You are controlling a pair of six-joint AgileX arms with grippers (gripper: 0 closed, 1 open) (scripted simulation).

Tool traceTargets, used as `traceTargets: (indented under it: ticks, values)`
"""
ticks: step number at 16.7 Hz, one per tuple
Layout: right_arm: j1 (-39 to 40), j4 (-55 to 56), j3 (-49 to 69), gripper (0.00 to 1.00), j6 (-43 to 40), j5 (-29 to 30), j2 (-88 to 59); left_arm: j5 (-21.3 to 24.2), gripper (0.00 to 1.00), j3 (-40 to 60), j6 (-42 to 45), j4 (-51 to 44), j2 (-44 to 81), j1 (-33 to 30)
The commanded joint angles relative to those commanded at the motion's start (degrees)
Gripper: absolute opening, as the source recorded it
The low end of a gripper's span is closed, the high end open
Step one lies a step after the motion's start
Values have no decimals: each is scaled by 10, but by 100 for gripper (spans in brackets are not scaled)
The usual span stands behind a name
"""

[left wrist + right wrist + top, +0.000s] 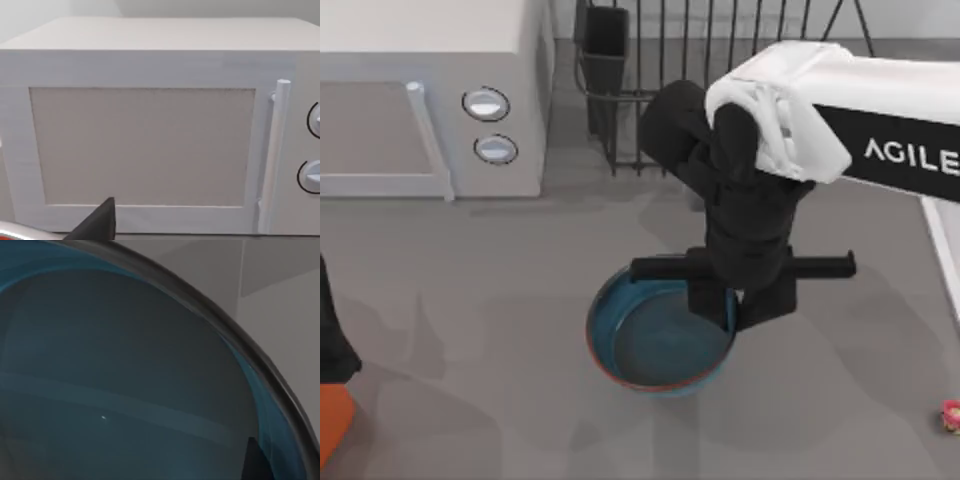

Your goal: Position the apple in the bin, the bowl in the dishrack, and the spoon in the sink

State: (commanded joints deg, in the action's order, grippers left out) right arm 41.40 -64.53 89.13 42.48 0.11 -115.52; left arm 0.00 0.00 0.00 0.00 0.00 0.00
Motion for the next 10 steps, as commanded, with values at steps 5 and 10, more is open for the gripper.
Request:
traceTargets:
  ticks: [5, 10]
  values:
    - [-2, -83, 65, 0, -3, 0, 28, 0, 100, 0, 0, 0, 0, 0]
    - [6, -74, 58, 0, -9, 5, 27, 0, 100, 0, 0, 0, 0, 0]
